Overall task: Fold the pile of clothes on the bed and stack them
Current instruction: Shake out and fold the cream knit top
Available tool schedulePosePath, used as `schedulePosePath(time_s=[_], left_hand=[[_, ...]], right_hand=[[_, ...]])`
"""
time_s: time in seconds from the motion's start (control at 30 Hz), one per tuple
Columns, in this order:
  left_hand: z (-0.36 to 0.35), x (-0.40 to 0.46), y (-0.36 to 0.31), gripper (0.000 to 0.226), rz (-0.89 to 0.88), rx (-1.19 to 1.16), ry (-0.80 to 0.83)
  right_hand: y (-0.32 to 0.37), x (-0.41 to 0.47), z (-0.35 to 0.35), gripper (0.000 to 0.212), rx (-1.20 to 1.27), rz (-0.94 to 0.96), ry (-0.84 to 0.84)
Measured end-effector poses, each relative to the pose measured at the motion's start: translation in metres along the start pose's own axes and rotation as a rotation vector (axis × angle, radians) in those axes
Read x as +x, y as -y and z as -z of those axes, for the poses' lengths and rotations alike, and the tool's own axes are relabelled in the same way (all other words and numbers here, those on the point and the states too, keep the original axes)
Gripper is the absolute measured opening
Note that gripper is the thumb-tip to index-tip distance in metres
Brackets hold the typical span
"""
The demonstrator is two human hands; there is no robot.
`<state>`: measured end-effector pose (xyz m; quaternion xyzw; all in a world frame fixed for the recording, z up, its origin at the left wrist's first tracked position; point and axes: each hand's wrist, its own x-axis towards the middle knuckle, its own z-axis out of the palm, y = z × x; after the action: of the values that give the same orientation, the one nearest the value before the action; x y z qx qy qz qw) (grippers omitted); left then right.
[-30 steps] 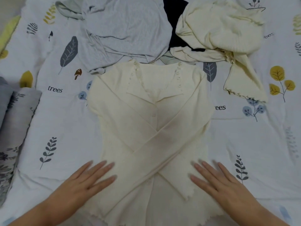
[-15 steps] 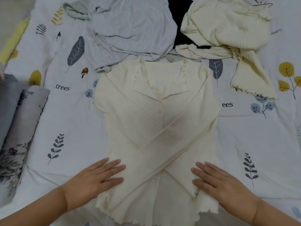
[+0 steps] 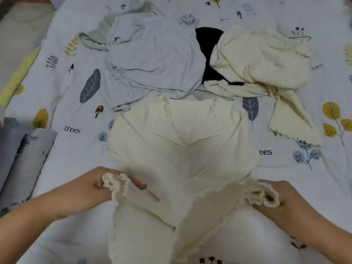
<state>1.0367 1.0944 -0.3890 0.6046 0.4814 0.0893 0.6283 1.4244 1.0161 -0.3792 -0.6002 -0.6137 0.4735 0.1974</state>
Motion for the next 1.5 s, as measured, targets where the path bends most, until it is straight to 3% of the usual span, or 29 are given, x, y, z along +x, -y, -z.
schedulePosePath(time_s=[0.1, 0.17, 0.23, 0.4, 0.47, 0.57, 0.73, 0.8, 0.87, 0.93, 1.0, 1.07, 1.1, 1.17, 1.27, 1.33, 1.37, 1.4, 1.5], left_hand=[[0.030, 0.033, -0.008, 0.023, 0.132, -0.078, -0.301], [0.037, 0.058, -0.026, 0.010, 0.066, -0.317, -0.296], [0.039, 0.086, -0.039, 0.013, 0.061, -0.498, -0.351], [0.025, 0.141, -0.015, 0.010, 0.341, -0.521, -0.602], [0.017, 0.151, -0.004, 0.021, 0.410, -0.454, -0.634], [0.014, 0.157, 0.002, 0.030, 0.382, -0.310, -0.767], [0.019, 0.161, -0.004, 0.020, 0.280, -0.225, -0.955], [0.014, 0.163, -0.007, 0.032, 0.367, -0.017, -1.071], [0.004, 0.161, -0.013, 0.052, 0.295, 0.263, -1.144], [-0.013, 0.160, -0.016, 0.061, -0.005, 0.593, -1.069], [-0.031, 0.163, -0.010, 0.060, -0.264, 0.917, -0.781], [-0.032, 0.164, 0.003, 0.062, -0.205, 1.191, -0.403], [-0.024, 0.163, 0.013, 0.064, -0.093, 1.249, -0.304], [0.003, 0.160, 0.033, 0.067, 0.108, 1.262, -0.313], [0.027, 0.148, 0.035, 0.069, 0.257, 1.213, -0.493], [0.019, 0.137, 0.022, 0.068, 0.126, 1.159, -0.610], [0.009, 0.130, 0.017, 0.069, 0.006, 1.161, -0.592], [-0.002, 0.122, 0.014, 0.069, -0.123, 1.183, -0.516], [-0.035, 0.097, 0.020, 0.068, -0.382, 1.306, -0.202]], right_hand=[[0.014, 0.040, 0.027, 0.020, 0.053, -0.061, -0.169], [0.015, 0.071, 0.042, 0.013, 0.123, -0.105, -0.279], [0.014, 0.102, 0.048, 0.013, 0.184, -0.192, -0.330], [-0.020, 0.156, 0.035, 0.021, 0.272, -0.479, -0.330], [-0.028, 0.164, 0.025, 0.033, 0.260, -0.534, -0.292], [-0.029, 0.167, 0.020, 0.052, 0.068, -0.474, -0.330], [-0.029, 0.170, 0.022, 0.044, 0.182, -0.333, -0.614], [-0.032, 0.172, 0.020, 0.045, 0.047, -0.401, -0.708], [-0.030, 0.172, 0.016, 0.050, -0.214, -0.392, -0.812], [-0.022, 0.170, -0.001, 0.058, -0.414, -0.207, -0.805], [-0.020, 0.170, -0.025, 0.062, -0.646, 0.020, -0.517], [-0.031, 0.169, -0.038, 0.062, -0.880, 0.031, -0.137], [-0.042, 0.170, -0.033, 0.062, -0.943, -0.046, -0.052], [-0.059, 0.170, -0.012, 0.063, -0.970, -0.233, -0.057], [-0.065, 0.161, 0.011, 0.064, -0.919, -0.357, -0.166], [-0.056, 0.150, 0.005, 0.066, -0.821, -0.222, -0.296], [-0.050, 0.143, -0.001, 0.066, -0.766, -0.106, -0.328], [-0.045, 0.135, -0.008, 0.067, -0.728, 0.004, -0.293], [-0.041, 0.112, -0.030, 0.087, -0.823, 0.133, 0.060]])
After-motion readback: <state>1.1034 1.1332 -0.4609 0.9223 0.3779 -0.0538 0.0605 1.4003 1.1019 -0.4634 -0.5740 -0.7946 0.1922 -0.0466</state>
